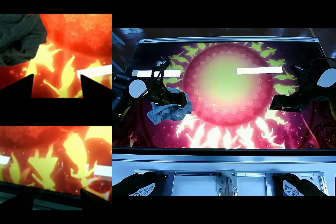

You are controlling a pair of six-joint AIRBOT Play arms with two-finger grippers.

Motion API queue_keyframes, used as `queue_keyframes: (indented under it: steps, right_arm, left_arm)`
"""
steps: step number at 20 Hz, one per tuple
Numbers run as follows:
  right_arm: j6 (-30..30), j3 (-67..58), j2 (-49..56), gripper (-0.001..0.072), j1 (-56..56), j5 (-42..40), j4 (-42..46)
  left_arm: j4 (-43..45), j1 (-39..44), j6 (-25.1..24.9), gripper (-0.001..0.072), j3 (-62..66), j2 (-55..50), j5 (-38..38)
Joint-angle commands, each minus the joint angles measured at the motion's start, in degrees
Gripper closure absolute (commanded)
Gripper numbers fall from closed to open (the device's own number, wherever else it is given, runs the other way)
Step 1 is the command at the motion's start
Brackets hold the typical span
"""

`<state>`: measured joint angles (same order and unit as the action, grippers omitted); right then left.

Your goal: Fold the shirts.

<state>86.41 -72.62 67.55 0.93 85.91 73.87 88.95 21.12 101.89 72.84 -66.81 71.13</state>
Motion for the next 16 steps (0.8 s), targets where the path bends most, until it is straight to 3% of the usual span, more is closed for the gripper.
queue_keyframes:
  steps: [1, 16]
  right_arm:
    - [0.0, 0.0, 0.0, 0.0019, 0.0, 0.0, 0.0]
    - [0.1, 0.0, 0.0, 0.002, 0.0, -1.8, -0.1]
  left_arm:
    - [0.0, 0.0, 0.0, -0.001, 0.0, 0.0, 0.0]
    - [0.0, 0.0, 0.0, -0.001, 0.0, 0.0, 0.0]
